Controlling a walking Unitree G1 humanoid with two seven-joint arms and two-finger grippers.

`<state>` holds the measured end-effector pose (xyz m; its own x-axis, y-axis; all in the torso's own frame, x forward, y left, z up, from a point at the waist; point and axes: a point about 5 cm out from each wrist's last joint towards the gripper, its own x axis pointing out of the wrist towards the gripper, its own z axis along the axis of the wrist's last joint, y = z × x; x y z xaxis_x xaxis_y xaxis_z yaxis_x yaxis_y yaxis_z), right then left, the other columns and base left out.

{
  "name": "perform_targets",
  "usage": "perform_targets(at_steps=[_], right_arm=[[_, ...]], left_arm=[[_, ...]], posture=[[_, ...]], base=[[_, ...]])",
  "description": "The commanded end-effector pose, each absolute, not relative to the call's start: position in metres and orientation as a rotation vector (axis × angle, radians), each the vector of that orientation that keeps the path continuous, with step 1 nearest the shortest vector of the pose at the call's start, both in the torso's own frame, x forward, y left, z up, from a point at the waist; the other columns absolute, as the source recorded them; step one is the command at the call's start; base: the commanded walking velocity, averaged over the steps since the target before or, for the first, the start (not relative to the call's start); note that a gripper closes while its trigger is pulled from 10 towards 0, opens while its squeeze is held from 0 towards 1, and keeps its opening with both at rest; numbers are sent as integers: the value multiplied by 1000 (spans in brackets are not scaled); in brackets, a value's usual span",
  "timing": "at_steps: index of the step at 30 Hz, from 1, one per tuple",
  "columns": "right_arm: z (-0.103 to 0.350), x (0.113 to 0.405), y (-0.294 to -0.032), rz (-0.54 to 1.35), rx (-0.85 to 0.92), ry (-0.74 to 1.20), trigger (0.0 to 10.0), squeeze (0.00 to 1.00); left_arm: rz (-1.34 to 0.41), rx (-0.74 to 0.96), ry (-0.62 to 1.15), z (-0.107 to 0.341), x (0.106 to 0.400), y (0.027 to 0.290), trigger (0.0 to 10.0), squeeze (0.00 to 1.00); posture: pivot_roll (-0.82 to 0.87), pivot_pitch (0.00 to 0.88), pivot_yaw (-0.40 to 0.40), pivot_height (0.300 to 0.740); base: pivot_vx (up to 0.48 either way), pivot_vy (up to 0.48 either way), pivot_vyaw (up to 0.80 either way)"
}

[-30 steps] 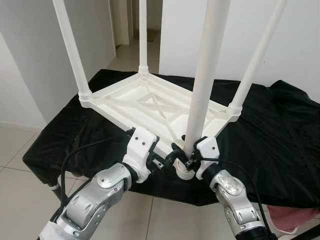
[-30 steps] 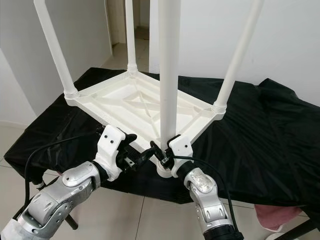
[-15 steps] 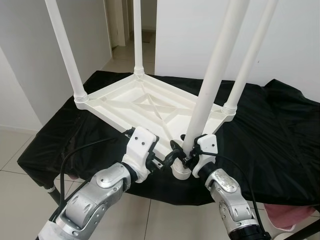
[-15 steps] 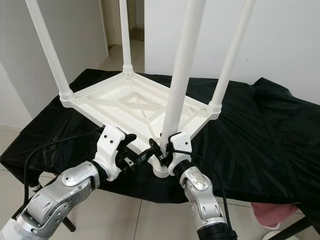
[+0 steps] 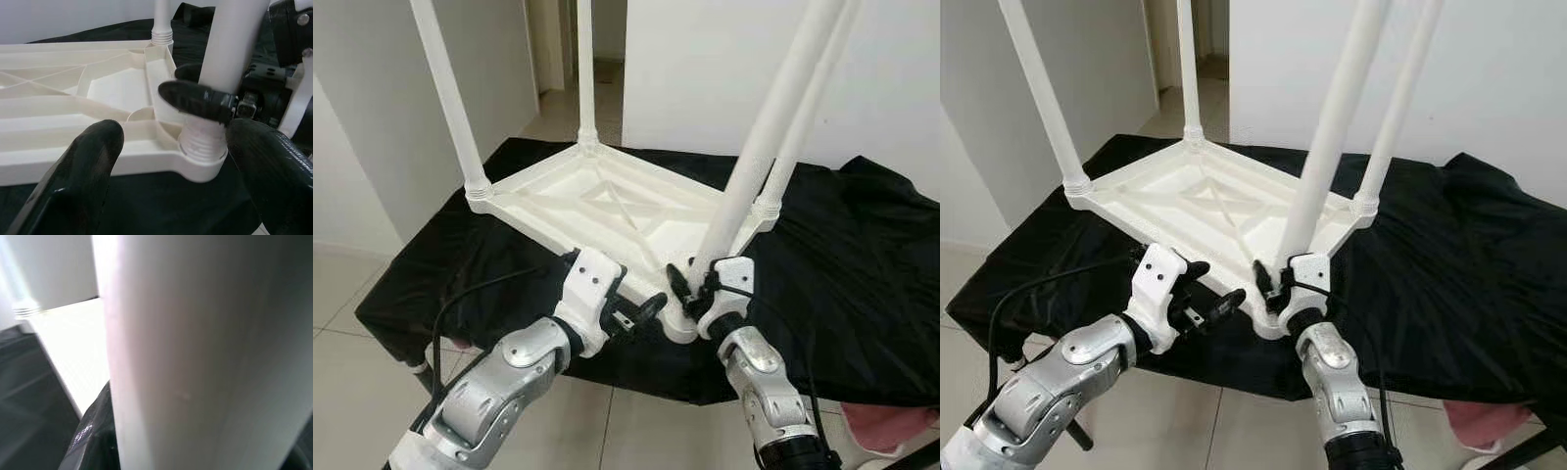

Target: Building children table

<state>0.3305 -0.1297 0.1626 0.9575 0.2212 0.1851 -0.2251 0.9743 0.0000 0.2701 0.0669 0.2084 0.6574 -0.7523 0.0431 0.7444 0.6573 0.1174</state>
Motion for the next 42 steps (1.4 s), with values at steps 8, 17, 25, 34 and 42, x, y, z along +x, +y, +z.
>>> perform_targets(at_steps=[8,17,25,34,42], right_arm=[[125,325,-160,18,-75,-47,10000,0],[121,325,-155,-35,-10,-18,10000,0],[123,325,-132,6,-113,-56,10000,0],[112,319,-135,198,-247,-60,10000,0],[107,320,-140,181,-123,-21,10000,0]], left_arm=[[-1009,112,-118,212,261,60,10000,0],[-1016,116,-120,212,260,60,10000,0],[-1020,117,-123,212,259,58,10000,0],[-1016,119,-126,212,259,58,10000,0],[-1019,125,-127,211,259,58,10000,0]], posture=[[40,136,18,740],[39,128,15,740],[42,123,6,740],[43,113,1,740],[40,113,0,740]], base=[[0,0,0],[0,0,0],[0,0,0],[0,0,0],[0,0,0]])
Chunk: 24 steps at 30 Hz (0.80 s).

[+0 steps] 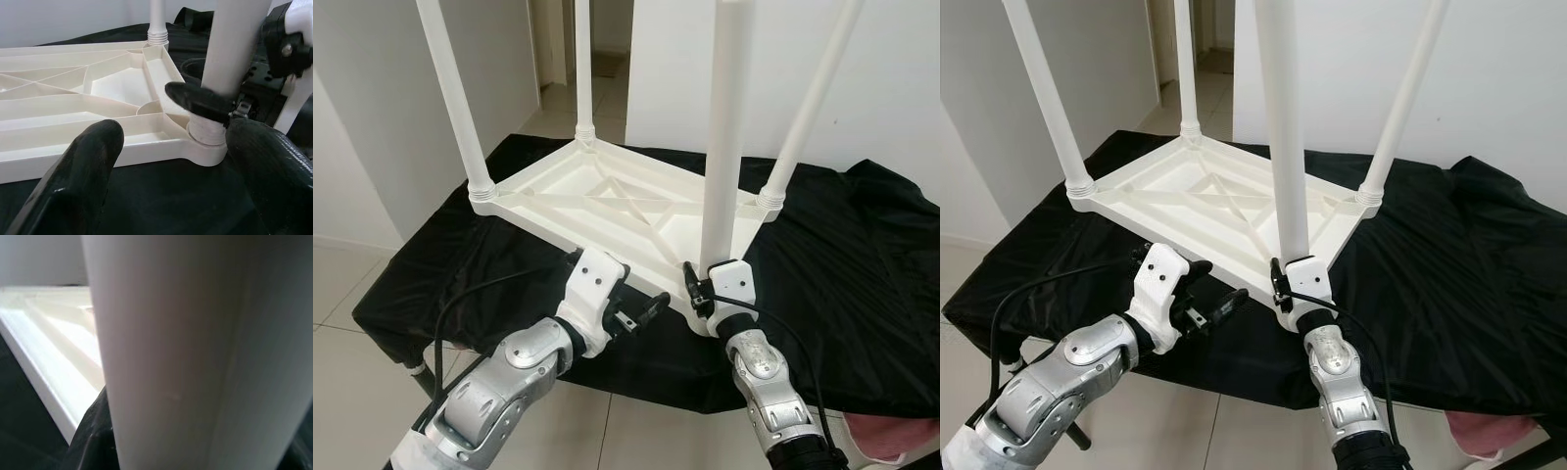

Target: Building children table

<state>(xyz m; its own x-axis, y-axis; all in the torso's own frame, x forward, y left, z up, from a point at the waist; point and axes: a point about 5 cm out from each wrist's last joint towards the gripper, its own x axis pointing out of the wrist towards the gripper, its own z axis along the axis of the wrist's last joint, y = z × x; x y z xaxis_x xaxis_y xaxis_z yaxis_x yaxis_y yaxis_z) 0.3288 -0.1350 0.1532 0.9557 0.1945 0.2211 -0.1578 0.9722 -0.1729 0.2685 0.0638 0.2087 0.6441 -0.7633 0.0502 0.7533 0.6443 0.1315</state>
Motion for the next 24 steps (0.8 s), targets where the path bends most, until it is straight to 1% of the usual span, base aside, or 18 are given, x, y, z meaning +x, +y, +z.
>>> perform_targets(at_steps=[1,3,6,17,24], right_arm=[[105,320,-142,159,-51,4,10000,0],[105,320,-142,159,-51,4,10000,0],[100,320,-145,136,-4,37,10000,0],[89,320,-151,99,3,92,10000,0],[87,320,-152,42,46,114,10000,0]], left_arm=[[-1021,126,-126,211,259,57,10000,0],[-1021,126,-126,211,259,57,10000,0],[-1021,126,-127,211,259,57,10000,0],[-1021,128,-125,211,259,58,10000,0],[-1018,128,-128,211,259,58,10000,0]], posture=[[41,112,0,740],[41,112,0,740],[42,112,1,740],[41,114,4,740],[41,115,1,740]], base=[[0,0,0],[0,0,0],[0,0,0],[0,0,0],[0,0,0]])
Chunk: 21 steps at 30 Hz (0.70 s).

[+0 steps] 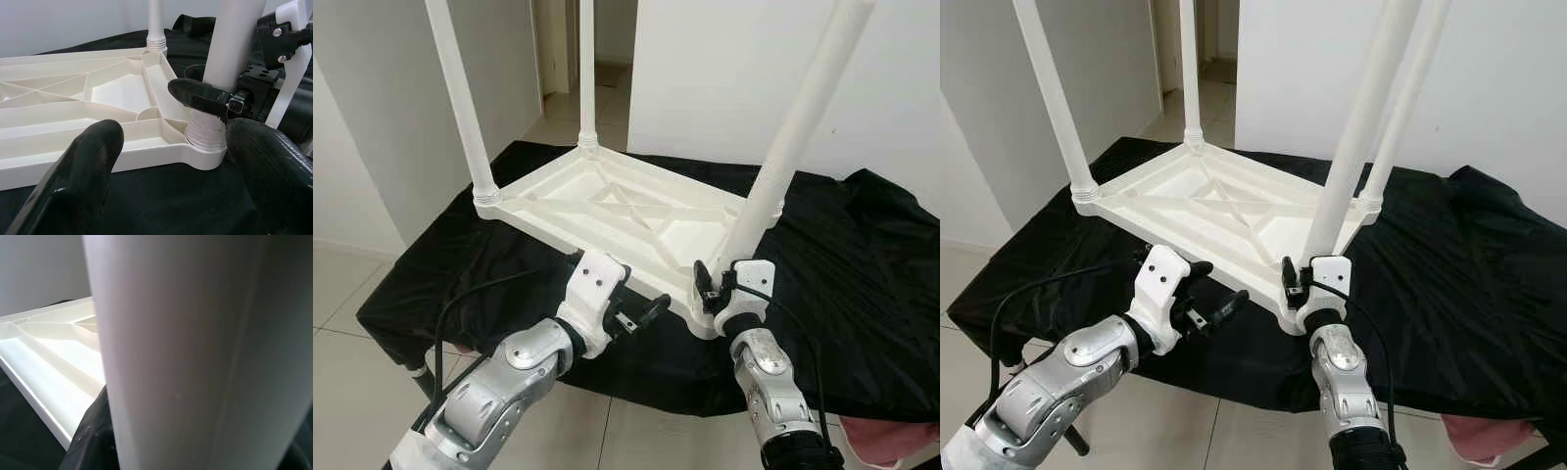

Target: Building children table

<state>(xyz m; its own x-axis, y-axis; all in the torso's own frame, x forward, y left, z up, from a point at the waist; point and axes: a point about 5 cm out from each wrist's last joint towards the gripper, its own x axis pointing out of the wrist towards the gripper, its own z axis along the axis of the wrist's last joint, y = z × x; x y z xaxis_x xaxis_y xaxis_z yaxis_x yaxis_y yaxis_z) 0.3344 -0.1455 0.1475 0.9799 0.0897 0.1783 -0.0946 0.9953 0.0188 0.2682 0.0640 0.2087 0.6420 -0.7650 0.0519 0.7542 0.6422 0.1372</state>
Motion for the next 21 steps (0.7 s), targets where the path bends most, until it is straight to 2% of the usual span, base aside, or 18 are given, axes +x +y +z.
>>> perform_targets(at_steps=[1,8,10,12,16,21], right_arm=[[87,320,-152,42,46,114,10000,0],[96,318,-144,-49,39,49,10000,0],[97,312,-141,-206,51,41,10000,0],[93,308,-136,-282,84,64,10000,0],[92,307,-133,-296,133,80,10000,0],[99,310,-135,-273,101,38,10000,0]], left_arm=[[-1018,128,-128,211,259,58,10000,0],[-1018,130,-129,211,259,59,10000,0],[-1014,129,-130,211,259,59,10000,0],[-1011,126,-129,211,258,59,10000,0],[-1011,126,-129,211,258,59,10000,0],[-1009,126,-130,211,259,59,10000,0]], posture=[[41,115,1,740],[43,116,-4,740],[46,118,-8,740],[46,120,-9,740],[44,121,-10,740],[41,124,-12,740]], base=[[0,0,0],[0,0,0],[0,0,0],[0,0,0],[0,0,0],[0,0,0]])
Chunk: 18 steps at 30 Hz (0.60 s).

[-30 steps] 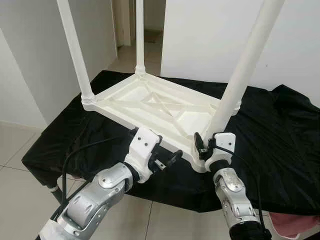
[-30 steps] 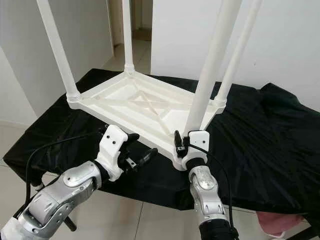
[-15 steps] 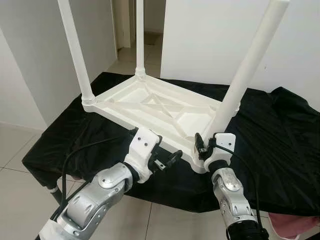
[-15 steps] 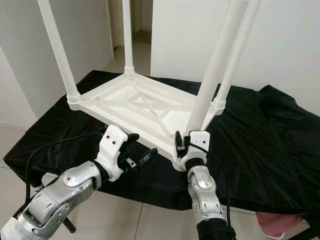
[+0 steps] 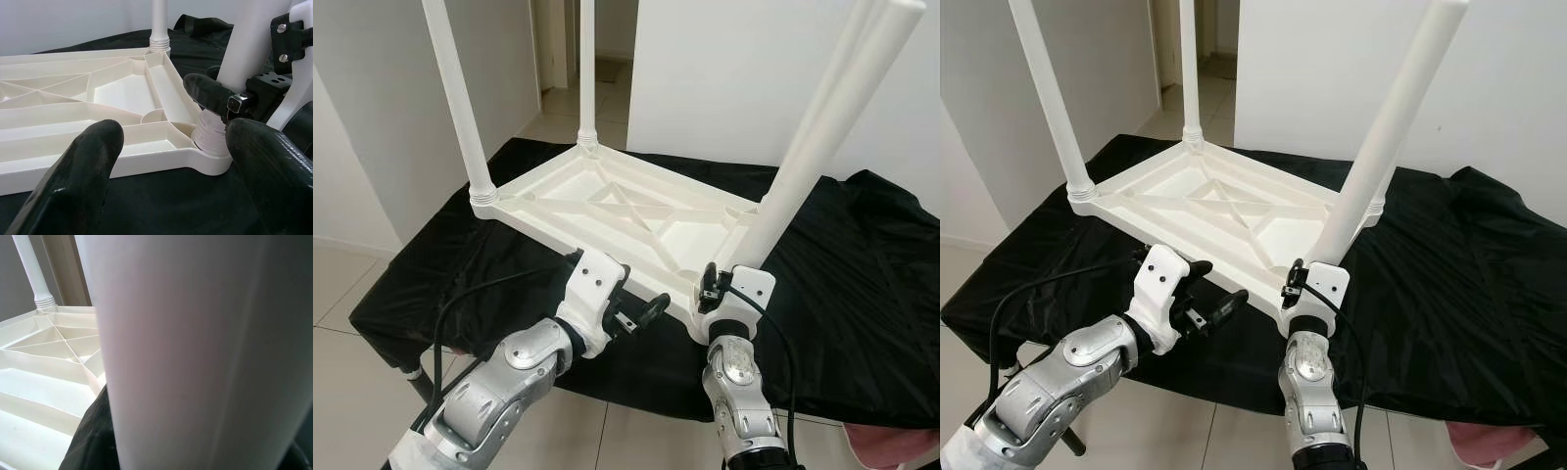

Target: Building children table

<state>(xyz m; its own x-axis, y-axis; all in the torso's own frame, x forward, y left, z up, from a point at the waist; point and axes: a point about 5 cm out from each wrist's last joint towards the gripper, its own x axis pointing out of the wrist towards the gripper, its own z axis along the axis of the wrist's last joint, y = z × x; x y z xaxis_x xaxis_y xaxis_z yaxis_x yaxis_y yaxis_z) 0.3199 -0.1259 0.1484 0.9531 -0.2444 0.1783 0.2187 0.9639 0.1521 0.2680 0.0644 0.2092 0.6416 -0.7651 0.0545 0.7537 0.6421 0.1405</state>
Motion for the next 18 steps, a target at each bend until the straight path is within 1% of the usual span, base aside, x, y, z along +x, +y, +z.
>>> perform_targets(at_steps=[1,8,11,12,18], right_arm=[[99,310,-135,-273,101,38,10000,0],[108,310,-134,-273,76,-5,10000,0],[114,311,-137,-275,51,-39,10000,0],[124,313,-138,-259,23,-85,10000,0],[137,315,-140,-253,0,-141,10000,0]], left_arm=[[-1009,126,-130,211,259,59,10000,0],[-1006,125,-132,211,260,59,10000,0],[-1003,120,-136,212,261,58,10000,0],[-1002,118,-137,212,261,58,10000,0],[-1001,117,-138,212,261,57,10000,0]], posture=[[41,124,-12,740],[31,128,-14,740],[31,129,-16,740],[28,129,-17,740],[25,128,-19,740]], base=[[0,0,0],[0,0,0],[0,0,0],[0,0,0],[0,0,0]])
